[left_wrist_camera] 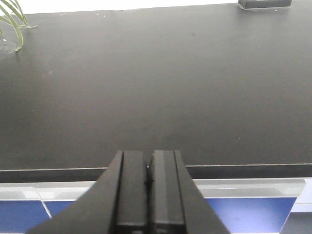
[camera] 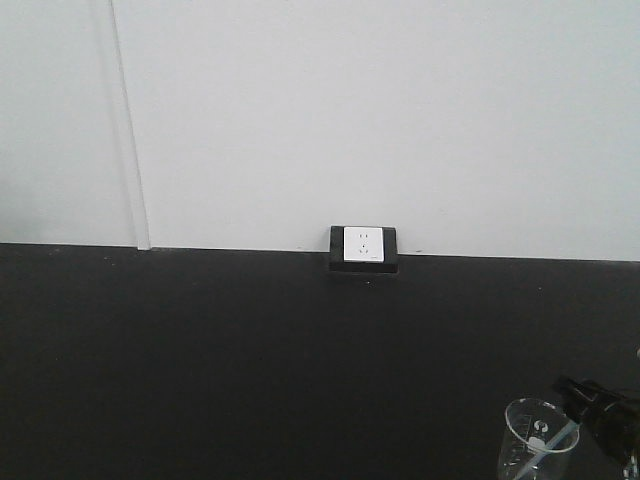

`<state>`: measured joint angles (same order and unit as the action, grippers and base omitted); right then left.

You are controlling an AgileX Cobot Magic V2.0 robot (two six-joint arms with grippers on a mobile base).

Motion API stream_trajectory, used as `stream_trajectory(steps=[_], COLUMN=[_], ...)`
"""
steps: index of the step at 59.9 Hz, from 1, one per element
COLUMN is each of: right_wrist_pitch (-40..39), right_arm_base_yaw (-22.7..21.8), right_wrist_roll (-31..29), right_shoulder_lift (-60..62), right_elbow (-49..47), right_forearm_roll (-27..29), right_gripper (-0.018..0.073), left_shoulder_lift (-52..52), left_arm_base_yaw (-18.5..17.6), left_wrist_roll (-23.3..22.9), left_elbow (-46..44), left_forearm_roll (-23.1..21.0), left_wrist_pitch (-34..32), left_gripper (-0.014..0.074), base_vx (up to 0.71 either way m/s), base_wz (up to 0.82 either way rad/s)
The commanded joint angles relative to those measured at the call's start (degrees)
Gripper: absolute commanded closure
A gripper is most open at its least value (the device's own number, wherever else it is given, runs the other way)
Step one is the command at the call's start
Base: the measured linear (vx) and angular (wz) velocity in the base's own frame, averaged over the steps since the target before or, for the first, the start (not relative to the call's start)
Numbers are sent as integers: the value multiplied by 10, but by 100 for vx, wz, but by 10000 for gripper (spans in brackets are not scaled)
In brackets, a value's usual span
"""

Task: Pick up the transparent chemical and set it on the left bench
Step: 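Close the right gripper around the top of the transparent pipette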

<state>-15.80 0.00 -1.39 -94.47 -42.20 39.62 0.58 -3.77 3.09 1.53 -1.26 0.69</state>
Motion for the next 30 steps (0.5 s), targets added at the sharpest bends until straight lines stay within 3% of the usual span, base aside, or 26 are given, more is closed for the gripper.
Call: stream_trajectory(steps=[1,18,30], right_wrist_pitch=[-39,-45,-46], right_arm_base_yaw=[-1,-1,-1], right_wrist_roll=[4,62,75], right_shoulder_lift=[19,19,19], right_elbow=[-19,-19,-19], right_forearm_roll=[-22,-45,-67], right_gripper=[41,158,368], left_shoulder_lift=[11,11,11], left_arm_base_yaw=[-1,-1,-1], left_wrist_roll=[-4,-4,-4], left_elbow=[9,9,9], left_forearm_roll=[0,0,0], left_wrist_pitch=[-45,-45,-45], left_gripper=[600,600,600], base_vx=[0,0,0], base_wz=[0,0,0])
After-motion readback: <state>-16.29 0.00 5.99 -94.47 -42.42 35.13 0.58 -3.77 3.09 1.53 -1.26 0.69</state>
